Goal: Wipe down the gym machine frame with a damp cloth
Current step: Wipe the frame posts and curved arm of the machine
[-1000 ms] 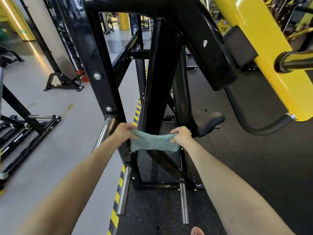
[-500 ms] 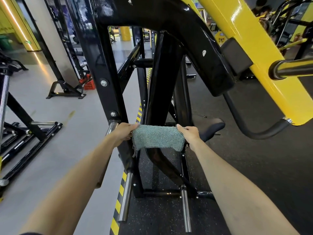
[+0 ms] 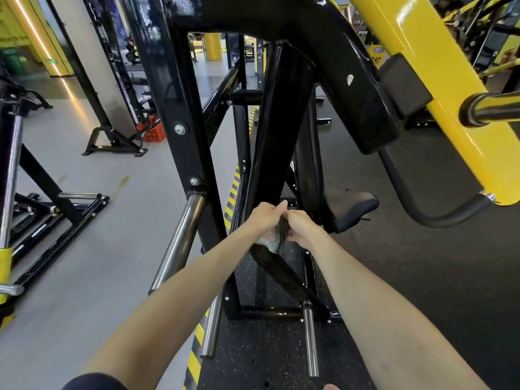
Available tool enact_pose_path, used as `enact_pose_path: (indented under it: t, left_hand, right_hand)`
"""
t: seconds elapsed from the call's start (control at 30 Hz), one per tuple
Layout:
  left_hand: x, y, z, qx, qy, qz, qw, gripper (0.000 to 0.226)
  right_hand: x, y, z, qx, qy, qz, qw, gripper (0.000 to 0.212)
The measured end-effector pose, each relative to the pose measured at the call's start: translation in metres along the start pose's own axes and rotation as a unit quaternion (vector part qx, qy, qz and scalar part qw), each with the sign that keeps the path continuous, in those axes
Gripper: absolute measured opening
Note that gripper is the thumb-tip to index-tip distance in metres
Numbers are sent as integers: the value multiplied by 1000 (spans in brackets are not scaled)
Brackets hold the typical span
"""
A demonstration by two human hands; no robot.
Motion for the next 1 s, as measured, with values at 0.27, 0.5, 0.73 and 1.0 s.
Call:
enact_pose_path:
  t: [0.27, 0.5, 0.73, 1.0]
  left_hand:
    - [-36, -23, -18, 5, 136, -70, 988, 45]
    - [-74, -12, 17, -139, 237, -176, 945, 50]
    - [-67, -24, -16, -33, 288, -94, 952, 51]
    - [-54, -25, -23, -59, 377, -77, 921, 73]
  right_hand:
    - [11, -8, -19, -24, -105, 3, 994, 39]
    - [3, 8, -12, -90, -160, 19, 983, 35]
    - [7, 11, -11, -103, -146, 27, 984, 37]
    - [-10, 7, -5, -82, -134, -27, 987, 76]
Point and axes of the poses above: each hand's wrist, its own y-axis away from the middle knuckle, its own z-axis out of the palm, x = y × z, the point moved 10 cm from there along -y, towards the middle knuckle, and after that the axes turned 11 degrees about x, right-handed, at the moved point
